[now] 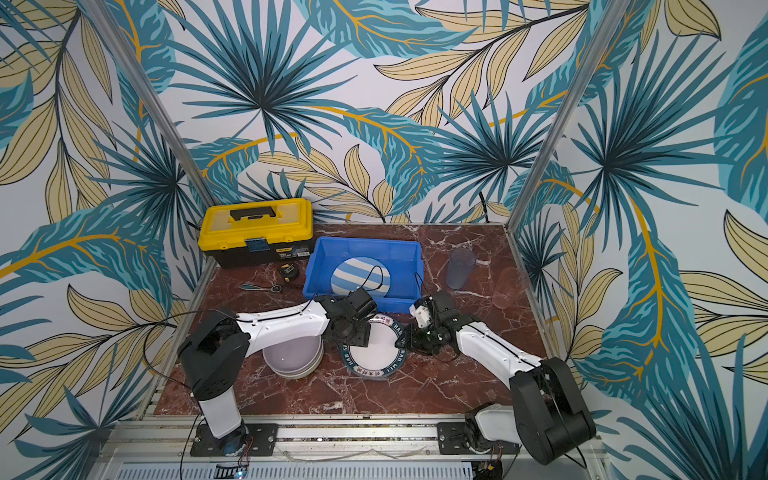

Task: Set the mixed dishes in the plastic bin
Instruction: 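Pinch the top green-rimmed plate edge with the right gripper while left steadies stack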

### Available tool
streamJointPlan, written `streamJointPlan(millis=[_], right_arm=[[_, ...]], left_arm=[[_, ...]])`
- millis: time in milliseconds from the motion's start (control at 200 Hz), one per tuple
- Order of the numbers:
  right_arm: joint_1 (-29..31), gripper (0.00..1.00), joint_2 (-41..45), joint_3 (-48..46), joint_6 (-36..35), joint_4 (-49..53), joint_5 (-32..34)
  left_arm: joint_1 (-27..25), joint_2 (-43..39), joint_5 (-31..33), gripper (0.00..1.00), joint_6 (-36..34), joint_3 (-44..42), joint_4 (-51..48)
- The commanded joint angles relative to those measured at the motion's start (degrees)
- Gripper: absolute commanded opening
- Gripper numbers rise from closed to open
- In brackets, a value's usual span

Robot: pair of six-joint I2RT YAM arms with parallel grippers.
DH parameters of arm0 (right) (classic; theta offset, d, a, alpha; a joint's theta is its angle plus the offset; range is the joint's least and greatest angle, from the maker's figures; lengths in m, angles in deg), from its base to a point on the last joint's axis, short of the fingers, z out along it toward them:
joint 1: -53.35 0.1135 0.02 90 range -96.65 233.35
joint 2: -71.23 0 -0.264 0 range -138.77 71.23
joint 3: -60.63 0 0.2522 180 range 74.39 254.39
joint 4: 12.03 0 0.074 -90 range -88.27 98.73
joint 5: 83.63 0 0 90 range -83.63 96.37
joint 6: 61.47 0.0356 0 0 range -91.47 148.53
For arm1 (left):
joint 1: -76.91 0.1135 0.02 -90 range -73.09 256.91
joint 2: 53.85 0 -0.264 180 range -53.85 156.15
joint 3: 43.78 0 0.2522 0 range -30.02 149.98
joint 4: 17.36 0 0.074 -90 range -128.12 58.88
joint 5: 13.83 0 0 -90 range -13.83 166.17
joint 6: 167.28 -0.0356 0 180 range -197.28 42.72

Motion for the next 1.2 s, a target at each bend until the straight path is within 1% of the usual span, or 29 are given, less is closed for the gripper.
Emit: streamJointPlan(millis=[0, 60, 150, 290, 501, 741, 1187, 1192], right_arm=[[0.3, 0.44, 0.6, 0.0, -0.4, 0.9, 3.3], [0.2, 0.44, 2.0, 0.1, -0.3, 2.1, 5.7], [0.3, 0.44, 4.6, 0.2, -0.8, 3.6, 7.6], [0.3, 0.44, 5.6, 0.2, -1.5, 5.1, 8.7], [0.3, 0.44, 1.2, 0.0, -1.6, 3.4, 6.9], [0.3, 0.44, -1.1, 0.4, -1.1, 1.4, 4.6], [0.2, 0.42, -0.8, -0.5, 0.6, -3.8, -2.3], [0.3, 0.42, -0.8, -0.5, 0.7, -3.9, -2.4]], left_arm=[[-0.4, 0.2, -1.5, 0.77, 0.0, 0.7, 1.7], [-0.5, 0.3, -1.5, 0.77, 0.2, 0.5, 1.9], [-0.7, 0.3, -1.5, 0.77, 0.2, 0.3, 2.0], [-0.7, 0.2, -1.5, 0.77, 0.2, 0.3, 2.1], [-0.7, 0.2, -1.5, 0.77, 0.2, 0.4, 2.2], [-0.8, 0.1, -1.5, 0.77, 0.5, 0.1, 2.2], [-1.0, 0.1, -1.5, 0.77, 0.3, 0.1, 2.6], [-1.0, 0.2, -2.3, 0.77, 0.3, 0.1, 2.6]])
